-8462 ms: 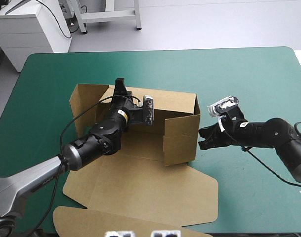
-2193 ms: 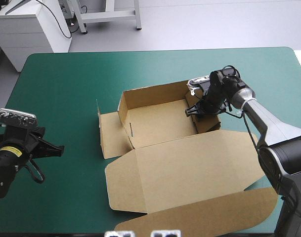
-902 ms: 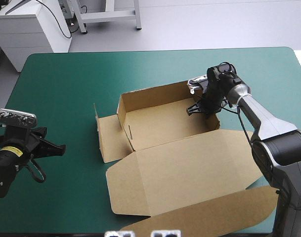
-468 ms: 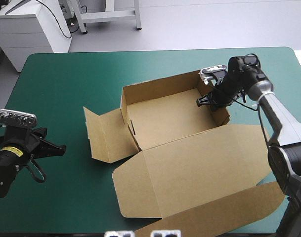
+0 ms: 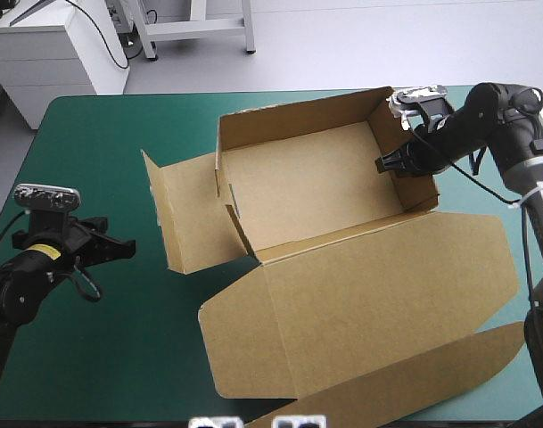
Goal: Fold the box
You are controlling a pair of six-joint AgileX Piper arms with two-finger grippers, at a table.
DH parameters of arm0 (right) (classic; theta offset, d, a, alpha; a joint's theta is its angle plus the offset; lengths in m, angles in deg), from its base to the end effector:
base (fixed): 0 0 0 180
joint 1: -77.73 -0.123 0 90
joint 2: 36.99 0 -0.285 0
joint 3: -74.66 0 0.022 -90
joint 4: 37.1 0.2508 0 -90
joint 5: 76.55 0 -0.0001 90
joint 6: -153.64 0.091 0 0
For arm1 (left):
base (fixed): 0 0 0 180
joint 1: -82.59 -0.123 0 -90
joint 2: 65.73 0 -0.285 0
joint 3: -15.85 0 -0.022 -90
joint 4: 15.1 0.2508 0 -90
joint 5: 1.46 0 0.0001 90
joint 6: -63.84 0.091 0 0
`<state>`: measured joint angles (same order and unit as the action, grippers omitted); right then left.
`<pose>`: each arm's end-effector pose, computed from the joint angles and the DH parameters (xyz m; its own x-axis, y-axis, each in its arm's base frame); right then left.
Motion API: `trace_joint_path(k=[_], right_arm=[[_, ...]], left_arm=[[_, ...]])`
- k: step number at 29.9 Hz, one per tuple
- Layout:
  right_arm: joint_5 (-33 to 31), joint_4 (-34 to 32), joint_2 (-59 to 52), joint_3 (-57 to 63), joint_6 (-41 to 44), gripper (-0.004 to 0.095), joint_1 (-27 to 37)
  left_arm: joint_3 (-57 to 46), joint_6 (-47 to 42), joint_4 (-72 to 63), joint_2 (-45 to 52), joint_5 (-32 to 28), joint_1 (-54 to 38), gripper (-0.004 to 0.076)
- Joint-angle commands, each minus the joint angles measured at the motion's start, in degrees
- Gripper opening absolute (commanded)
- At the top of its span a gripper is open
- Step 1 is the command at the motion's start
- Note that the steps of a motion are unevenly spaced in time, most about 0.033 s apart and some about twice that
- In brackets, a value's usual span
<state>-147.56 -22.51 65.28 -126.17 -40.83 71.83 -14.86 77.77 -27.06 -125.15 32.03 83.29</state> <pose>0.3428 0.0572 0.3826 -0.8294 -0.2490 -0.5000 -0.3553 0.9259 0.1282 0.1814 -0.0126 0.3404 -0.5366 0.0743 -0.8406 0.1449 0.9894 -0.0050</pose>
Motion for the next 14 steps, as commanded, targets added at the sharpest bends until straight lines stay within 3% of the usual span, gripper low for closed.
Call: trace_joint_path(k=[1, 6, 14], right_arm=[[-0.7, 3.3, -3.6, -1.4, -0.4, -0.0020, 0.6], [-0.7, 3.3, -3.6, -1.4, -0.4, -0.0020, 0.6], [1.4, 3.2, -3.5, -1.4, -0.4, -0.0018, 0.6]], left_arm=[[1.1, -0.5, -8.9, -4.1, -9.1, 0.0, 0.0006], [1.1, 0.9, -20.1, -12.0, -11.9, 0.0, 0.0007], [1.1, 20.5, -48.2, -20.4, -3.5, 0.0, 0.0007]])
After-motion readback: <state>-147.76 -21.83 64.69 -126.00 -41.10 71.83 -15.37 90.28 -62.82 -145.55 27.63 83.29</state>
